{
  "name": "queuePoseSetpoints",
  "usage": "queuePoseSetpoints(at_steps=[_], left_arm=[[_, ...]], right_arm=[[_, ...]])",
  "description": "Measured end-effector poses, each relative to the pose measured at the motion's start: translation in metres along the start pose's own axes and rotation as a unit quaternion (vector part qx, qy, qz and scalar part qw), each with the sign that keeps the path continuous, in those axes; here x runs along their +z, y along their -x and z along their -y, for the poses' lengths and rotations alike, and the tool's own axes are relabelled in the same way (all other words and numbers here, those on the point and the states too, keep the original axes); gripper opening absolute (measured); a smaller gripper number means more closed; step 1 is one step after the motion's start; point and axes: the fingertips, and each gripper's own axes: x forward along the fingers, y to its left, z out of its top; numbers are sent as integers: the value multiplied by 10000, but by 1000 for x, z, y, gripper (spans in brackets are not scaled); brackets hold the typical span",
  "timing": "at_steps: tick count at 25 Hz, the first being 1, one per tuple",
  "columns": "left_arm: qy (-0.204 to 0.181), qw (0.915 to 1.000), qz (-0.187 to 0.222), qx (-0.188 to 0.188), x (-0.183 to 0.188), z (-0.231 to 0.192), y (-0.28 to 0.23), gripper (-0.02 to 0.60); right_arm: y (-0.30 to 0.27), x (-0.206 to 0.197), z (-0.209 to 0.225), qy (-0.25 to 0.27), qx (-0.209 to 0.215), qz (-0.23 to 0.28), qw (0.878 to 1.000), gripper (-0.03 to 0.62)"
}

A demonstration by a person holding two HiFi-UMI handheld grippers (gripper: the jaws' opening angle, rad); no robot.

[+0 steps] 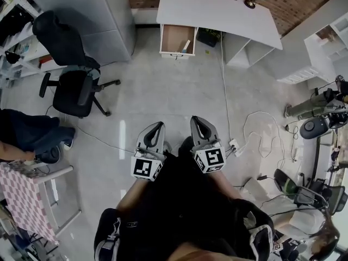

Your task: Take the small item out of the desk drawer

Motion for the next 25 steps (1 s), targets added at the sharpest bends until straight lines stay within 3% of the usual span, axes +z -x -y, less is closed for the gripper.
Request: queuePoseSetpoints(at_steps=[6,12,25], left_arm=[[154,9998,-89,-40,-12,-21,-9,14],[69,9999,-74,16,-5,-63,-58,14],[-204,9995,-237,-69,44,-144,-265,14]], right_arm=[[-29,-8,1,-81,-61,-124,9999,28],[-90,-5,23,-140,-9,-44,9999,28],[-265,37,156,-295,83,-47,9995,28]])
